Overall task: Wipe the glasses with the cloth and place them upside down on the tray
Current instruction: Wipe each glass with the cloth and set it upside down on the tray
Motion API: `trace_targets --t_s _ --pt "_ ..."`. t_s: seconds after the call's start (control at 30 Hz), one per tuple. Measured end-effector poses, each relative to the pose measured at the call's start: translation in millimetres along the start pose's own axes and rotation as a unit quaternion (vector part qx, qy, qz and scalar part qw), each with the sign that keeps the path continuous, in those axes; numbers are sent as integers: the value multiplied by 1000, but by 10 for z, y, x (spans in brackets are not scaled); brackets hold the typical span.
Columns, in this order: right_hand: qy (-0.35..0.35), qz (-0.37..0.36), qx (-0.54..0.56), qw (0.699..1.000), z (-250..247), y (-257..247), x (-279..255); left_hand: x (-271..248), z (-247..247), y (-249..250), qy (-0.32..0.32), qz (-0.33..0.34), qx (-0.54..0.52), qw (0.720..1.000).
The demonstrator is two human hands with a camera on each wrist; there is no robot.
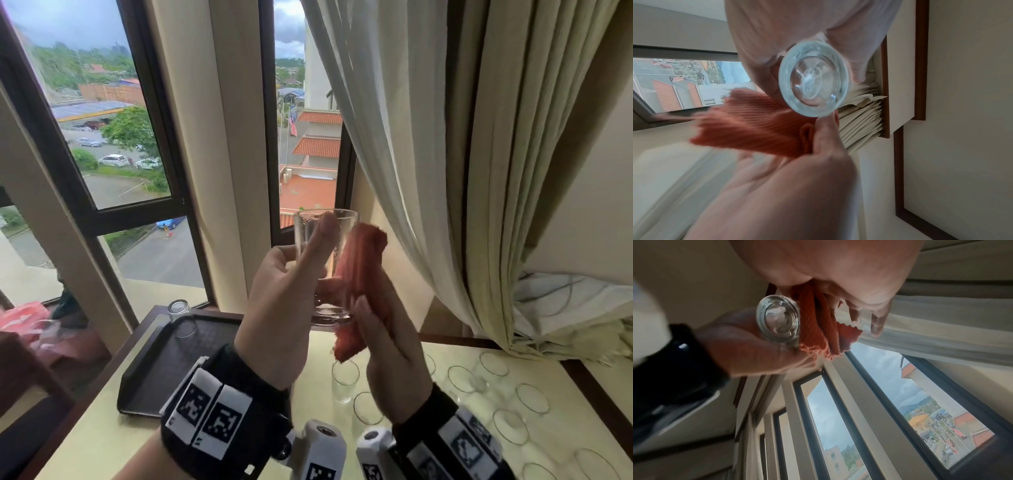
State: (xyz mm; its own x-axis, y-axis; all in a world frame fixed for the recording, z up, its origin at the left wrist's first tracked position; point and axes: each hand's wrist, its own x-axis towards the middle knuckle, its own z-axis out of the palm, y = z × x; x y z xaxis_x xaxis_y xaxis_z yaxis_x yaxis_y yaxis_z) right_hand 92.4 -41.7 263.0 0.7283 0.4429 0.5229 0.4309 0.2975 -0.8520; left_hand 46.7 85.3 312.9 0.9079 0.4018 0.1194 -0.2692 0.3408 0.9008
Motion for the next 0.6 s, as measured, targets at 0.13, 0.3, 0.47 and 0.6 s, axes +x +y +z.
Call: trace_targets --t_s 0.13,0.3,0.47,0.6 --pt "10 -37 -6 999 -48 -152 269 -39 118 -34 21 4 18 1000" --pt "-81 -216 -194 953 -46 -191 181 13 65 -98 17 3 19 1000" --pt "-108 -222 -250 936 -105 163 -92 64 -63 -48 14 -8 27 999" --pt "-24 -46 -53 997 -92 108 3 70 -13 -68 32 -3 34 999"
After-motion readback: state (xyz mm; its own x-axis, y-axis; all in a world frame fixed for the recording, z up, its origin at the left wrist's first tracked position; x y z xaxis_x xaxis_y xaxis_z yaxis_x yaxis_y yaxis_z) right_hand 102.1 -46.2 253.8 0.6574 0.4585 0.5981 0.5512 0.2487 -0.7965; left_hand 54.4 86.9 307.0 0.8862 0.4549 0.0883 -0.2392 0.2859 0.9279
